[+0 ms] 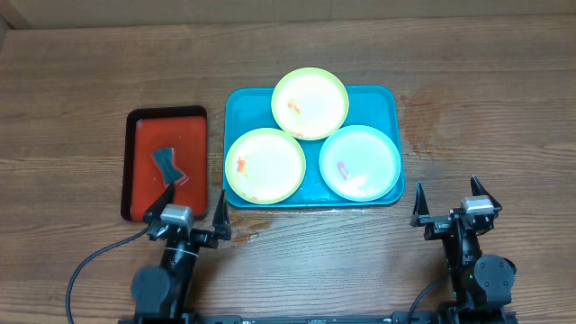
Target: Clean dirty plates on tray and stack at the side
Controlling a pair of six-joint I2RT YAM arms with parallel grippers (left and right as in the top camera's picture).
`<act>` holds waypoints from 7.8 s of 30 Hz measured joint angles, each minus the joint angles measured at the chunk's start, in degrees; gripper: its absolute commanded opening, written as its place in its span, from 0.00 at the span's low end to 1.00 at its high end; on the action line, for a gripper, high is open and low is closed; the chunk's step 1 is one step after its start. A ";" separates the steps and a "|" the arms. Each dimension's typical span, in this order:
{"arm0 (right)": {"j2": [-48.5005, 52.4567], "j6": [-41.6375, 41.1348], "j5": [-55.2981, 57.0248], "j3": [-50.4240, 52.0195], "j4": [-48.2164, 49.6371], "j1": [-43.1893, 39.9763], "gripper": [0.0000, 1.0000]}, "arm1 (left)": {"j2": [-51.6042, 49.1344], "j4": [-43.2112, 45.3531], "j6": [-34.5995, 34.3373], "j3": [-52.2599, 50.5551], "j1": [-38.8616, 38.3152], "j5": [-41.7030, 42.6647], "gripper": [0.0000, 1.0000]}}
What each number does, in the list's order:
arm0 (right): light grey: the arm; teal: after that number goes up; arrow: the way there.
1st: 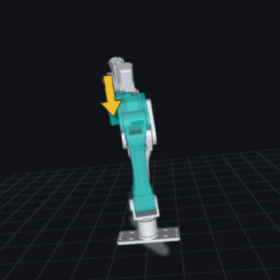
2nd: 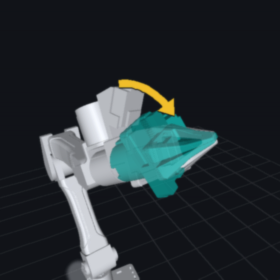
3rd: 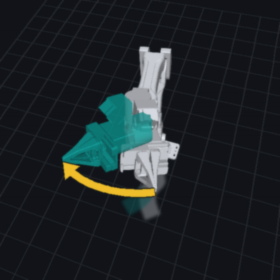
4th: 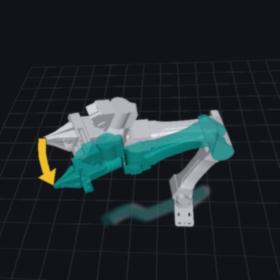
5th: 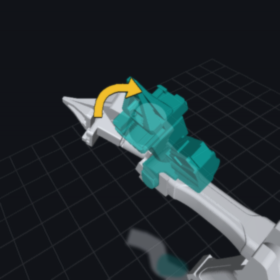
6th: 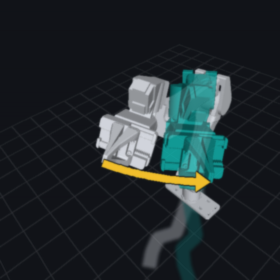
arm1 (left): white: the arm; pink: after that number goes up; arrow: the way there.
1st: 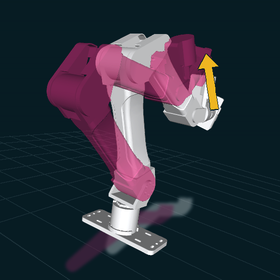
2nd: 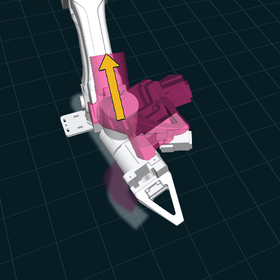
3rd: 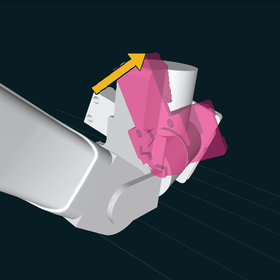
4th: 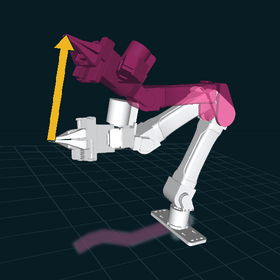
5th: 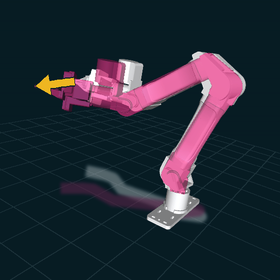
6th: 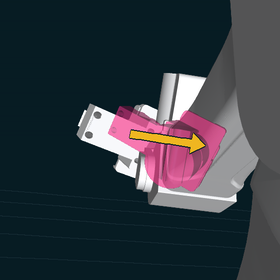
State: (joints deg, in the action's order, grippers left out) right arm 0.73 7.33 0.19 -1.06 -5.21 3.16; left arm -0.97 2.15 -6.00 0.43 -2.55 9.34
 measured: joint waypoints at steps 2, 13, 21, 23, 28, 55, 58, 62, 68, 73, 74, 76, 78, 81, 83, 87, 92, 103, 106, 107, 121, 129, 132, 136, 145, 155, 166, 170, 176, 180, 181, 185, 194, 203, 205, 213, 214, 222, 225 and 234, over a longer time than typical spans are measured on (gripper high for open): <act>0.00 -0.02 -0.02 0.00 0.00 0.00 1.00 | -0.04 11.04 -1.92 0.09 0.00 5.42 1.00; 0.00 -0.04 0.00 0.00 0.09 0.00 1.00 | -4.66 18.62 -2.69 14.49 -0.11 6.47 1.00; 0.00 0.00 0.00 0.00 0.04 0.00 1.00 | -36.74 -25.42 3.91 52.50 -0.11 7.19 1.00; 0.00 -0.02 0.02 0.00 0.07 0.00 1.00 | -45.62 -33.70 5.14 60.02 -0.11 7.50 1.00; 0.00 -0.02 0.00 0.00 0.07 0.00 1.00 | -62.97 -52.98 7.85 77.29 -0.11 6.49 1.00; 0.00 -0.02 0.04 0.00 0.02 0.00 1.00 | -104.50 -70.90 -22.45 98.23 10.03 -20.92 1.00; 0.00 -0.02 0.00 0.00 0.04 0.00 1.00 | -108.00 -70.99 -22.86 98.25 11.65 -17.99 0.93; 0.00 -0.02 0.04 0.00 0.00 0.00 1.00 | -113.09 -71.80 -23.52 98.29 12.52 -12.17 0.91; 0.00 0.00 0.02 0.00 0.07 0.00 1.00 | -120.26 -72.00 -23.69 98.29 12.28 -8.46 0.88; 0.00 -0.04 0.02 0.00 0.04 0.00 1.00 | -123.91 -71.14 -23.69 98.29 12.46 -8.46 0.91; 0.00 -0.02 0.00 0.00 0.02 0.00 1.00 | -124.08 -71.04 -23.69 98.29 12.50 -8.68 0.92; 0.00 -0.02 0.02 0.00 0.07 0.00 1.00 | -124.10 -70.86 -23.69 98.29 12.74 -9.16 0.92; 0.00 -0.02 0.00 0.00 0.04 0.00 1.00 | -124.10 -70.79 -23.67 98.31 12.83 -9.77 0.92; 0.00 -0.04 0.00 0.00 0.04 0.00 1.00 | -124.10 -70.73 -23.67 98.31 12.85 -10.45 0.90; 0.00 -0.04 0.02 0.00 0.07 0.00 1.00 | -124.10 -70.27 -23.67 98.12 12.94 -11.02 0.87; 0.00 -0.02 0.00 0.00 0.04 0.00 1.00 | -124.10 -68.32 -22.40 96.50 13.07 -11.76 0.69; 0.00 -0.04 0.02 0.00 0.02 0.00 1.00 | -124.10 -68.11 -20.39 96.04 13.09 -11.98 0.62; 0.00 -0.02 0.02 0.00 0.02 0.00 1.00 | -124.10 -67.36 -19.06 94.95 13.09 -12.20 0.74; 0.00 -0.02 0.02 0.00 0.04 0.00 1.00 | -124.10 -66.16 -18.93 93.31 13.09 -12.20 0.70; 0.00 -0.04 0.02 0.00 0.07 0.00 1.00 | -124.10 -65.35 -18.88 92.48 13.09 -12.20 0.68; 0.00 0.00 0.00 0.00 0.04 0.00 1.00 | -123.95 -67.45 -16.06 91.43 13.11 -12.24 1.00; 0.00 -0.02 0.02 0.00 0.04 0.00 1.00 | -123.97 -76.70 -16.09 90.71 13.46 -11.67 0.87; 0.00 0.00 0.00 0.00 0.04 0.00 1.00 | -123.97 -76.67 -15.93 90.68 13.46 -11.54 0.46; 0.00 -0.04 0.02 0.00 0.07 0.00 1.00 | -123.97 -75.41 -15.80 90.66 13.46 -11.26 0.04; 0.00 -0.04 0.02 0.00 0.02 0.00 1.00 | -123.97 -72.46 -15.15 90.66 13.46 -11.30 1.00; 0.00 -0.02 0.02 0.00 0.04 0.00 1.00 | -123.75 -68.32 -12.44 90.68 13.42 -10.34 0.16; 0.00 -0.02 0.02 0.00 0.07 0.00 1.00 | -125.02 -82.88 -11.98 100.59 13.42 -11.82 0.04; 0.00 0.00 0.00 0.00 0.02 0.00 1.00 | -125.31 -91.17 -12.00 113.81 13.42 -12.28 0.04; 0.00 -0.02 0.00 0.00 0.04 0.00 1.00 | -124.67 -92.45 -12.04 121.74 13.42 -12.39 0.04; 0.00 -0.02 0.00 0.00 0.07 0.00 1.00 | -124.65 -85.53 -13.22 114.90 13.42 -12.11 0.04; 0.00 -0.02 0.02 0.00 0.04 0.00 1.00 | -124.65 -84.08 -13.40 112.56 13.42 -11.87 0.04; 0.00 -0.02 0.00 0.00 0.07 0.00 1.00 | -125.11 -82.07 -13.73 103.75 13.42 -10.73 0.04; 0.00 -0.07 0.02 0.00 0.07 0.00 1.00 | -117.98 -87.82 -13.75 106.14 13.16 -7.85 0.04; 0.00 -0.02 0.02 0.00 0.04 0.00 1.00 | -95.69 -86.36 -15.37 104.45 1.97 -6.05 0.04; 0.00 -0.04 0.00 0.00 0.02 0.00 1.00 | -94.97 -81.59 -16.94 100.65 -1.66 -5.14 0.04; 0.00 -0.02 0.02 0.00 0.04 0.00 1.00 | -98.88 -53.59 -24.76 78.97 -12.81 -4.37 0.04; 0.00 -0.02 0.02 0.00 0.02 0.00 1.00 | -98.99 -49.81 -25.86 76.65 -14.16 -4.35 0.04; 0.00 -0.04 0.02 0.00 0.04 0.00 1.00 | -99.14 -35.95 -34.10 66.38 -20.06 -5.49 0.04; 0.00 -0.04 0.00 0.00 0.02 0.00 1.00 | -100.59 -35.36 -36.11 65.24 -20.74 -7.28 0.06; 0.00 -0.02 0.02 0.00 0.09 0.00 1.00 | -104.17 -37.07 -36.20 65.42 -19.69 -9.79 0.84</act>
State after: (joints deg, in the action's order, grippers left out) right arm 0.73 7.31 0.21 -1.06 -5.13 3.16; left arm -105.14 -34.92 -42.19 65.84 -22.24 -0.45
